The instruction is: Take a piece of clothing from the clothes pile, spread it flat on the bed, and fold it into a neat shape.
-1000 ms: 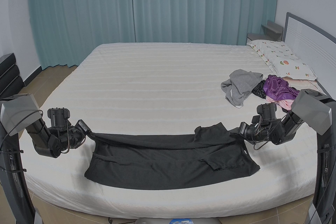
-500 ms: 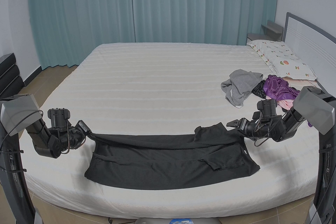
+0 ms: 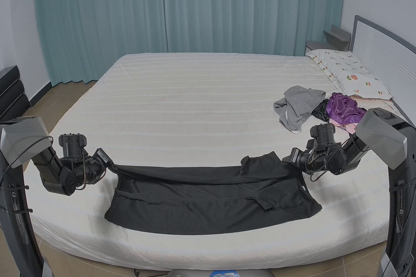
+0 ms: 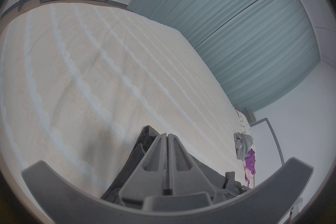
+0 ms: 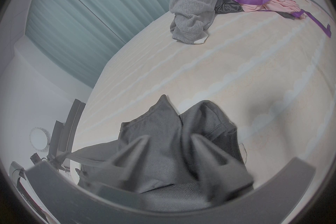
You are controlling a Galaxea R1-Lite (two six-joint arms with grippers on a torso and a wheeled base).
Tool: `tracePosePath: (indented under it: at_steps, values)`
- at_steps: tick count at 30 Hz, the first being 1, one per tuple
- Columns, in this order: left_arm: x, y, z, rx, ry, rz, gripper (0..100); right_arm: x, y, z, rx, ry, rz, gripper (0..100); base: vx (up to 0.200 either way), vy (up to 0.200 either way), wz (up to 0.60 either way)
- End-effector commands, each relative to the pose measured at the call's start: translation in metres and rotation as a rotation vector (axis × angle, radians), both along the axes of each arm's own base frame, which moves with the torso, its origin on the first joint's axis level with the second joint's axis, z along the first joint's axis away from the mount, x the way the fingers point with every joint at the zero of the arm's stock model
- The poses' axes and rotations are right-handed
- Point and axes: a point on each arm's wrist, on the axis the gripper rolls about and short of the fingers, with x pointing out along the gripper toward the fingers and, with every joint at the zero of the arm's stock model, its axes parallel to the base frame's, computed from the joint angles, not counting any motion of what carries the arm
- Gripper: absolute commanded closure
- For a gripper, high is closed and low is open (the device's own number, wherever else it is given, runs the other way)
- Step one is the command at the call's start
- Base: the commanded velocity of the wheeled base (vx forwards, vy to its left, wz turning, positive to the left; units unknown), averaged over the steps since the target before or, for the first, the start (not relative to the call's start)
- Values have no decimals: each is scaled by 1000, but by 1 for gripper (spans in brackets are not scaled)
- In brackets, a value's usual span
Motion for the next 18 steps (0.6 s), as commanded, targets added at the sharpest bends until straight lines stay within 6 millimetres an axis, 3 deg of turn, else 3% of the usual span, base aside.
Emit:
tracePosePath:
  at_steps: [1,11,18]
  values:
    - [0,0,1,0,-2,1,100,1,2,-6,-24,3,6,100,0,0,0]
    - [1,0,2,1,-9,2,100,0,-4,5,-23,-15,-6,100,0,0,0]
    - [11,3,7,16,-45,23,100,12,-12,31,64,-73,-77,100,0,0,0]
